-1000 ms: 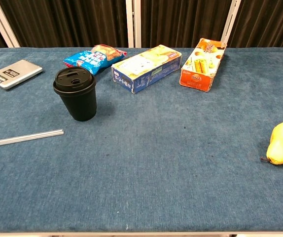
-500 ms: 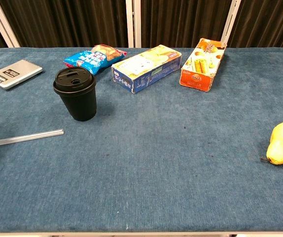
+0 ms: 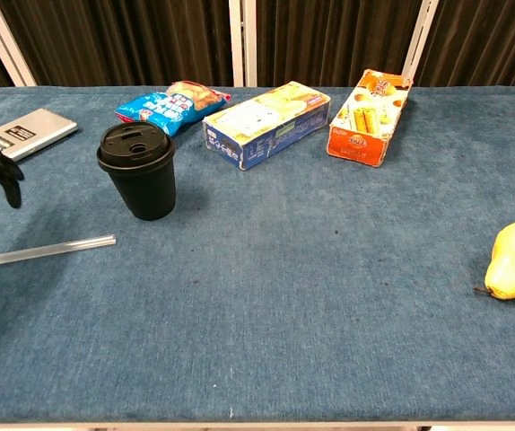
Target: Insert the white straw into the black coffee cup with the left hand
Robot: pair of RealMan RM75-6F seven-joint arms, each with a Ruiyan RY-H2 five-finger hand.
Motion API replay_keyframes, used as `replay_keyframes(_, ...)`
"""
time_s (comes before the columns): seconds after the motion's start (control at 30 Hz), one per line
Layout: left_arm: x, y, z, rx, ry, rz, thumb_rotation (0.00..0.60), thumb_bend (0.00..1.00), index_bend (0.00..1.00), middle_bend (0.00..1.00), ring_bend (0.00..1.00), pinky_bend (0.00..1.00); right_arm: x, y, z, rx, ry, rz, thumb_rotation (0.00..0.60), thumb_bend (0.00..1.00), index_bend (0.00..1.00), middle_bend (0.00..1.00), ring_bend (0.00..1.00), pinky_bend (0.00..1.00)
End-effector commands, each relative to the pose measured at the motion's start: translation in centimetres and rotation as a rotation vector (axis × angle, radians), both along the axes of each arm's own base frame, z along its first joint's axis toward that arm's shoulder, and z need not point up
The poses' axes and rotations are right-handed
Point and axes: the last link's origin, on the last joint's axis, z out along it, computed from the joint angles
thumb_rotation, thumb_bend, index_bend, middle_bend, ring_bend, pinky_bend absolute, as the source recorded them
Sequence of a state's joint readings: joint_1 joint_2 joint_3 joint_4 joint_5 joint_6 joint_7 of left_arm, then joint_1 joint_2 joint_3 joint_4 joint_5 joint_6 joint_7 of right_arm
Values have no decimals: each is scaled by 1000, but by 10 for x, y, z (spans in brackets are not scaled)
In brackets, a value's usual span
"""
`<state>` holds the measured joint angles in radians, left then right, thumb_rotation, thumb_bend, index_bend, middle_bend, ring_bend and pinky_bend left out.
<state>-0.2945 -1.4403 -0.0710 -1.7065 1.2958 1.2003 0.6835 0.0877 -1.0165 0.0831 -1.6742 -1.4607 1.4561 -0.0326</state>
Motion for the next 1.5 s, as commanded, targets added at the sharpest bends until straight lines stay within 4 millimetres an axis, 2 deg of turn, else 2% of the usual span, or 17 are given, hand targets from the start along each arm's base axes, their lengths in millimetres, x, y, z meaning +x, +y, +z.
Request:
replay_keyframes(0.03,10,3,-19,-39,16,31,600,251,400,211,79,0,-1,0,-1,2,-1,-5,600,109,0,103,0,60)
replay_keyframes(0.37,19,9,-39,-11,12,74,600,250,429,212,76,0,-3,-1,-3,9,-4,-13,600,108,0,103,0,60)
replay_keyframes(0.8,15,15,-46,-27,28,139,600,273,471,212,76,0,-8,0,-3,10,-12,-26,600,108,0,103,0,60)
replay_keyframes(1.23,9,17,-49,-52,39,162,600,329,523,223,76,0,-10,1,-4,14,-17,-40,600,109,0,103,0,61)
replay_keyframes(1.4,6,16,-45,-38,0,159,600,406,576,249,78,0,-11,0,-6,23,-20,-48,600,108,0,103,0,60)
replay_keyframes(1.5,5,15,-39,-38,-33,164,600,416,584,251,78,0,-13,0,-8,31,-25,-58,600,108,0,103,0,61)
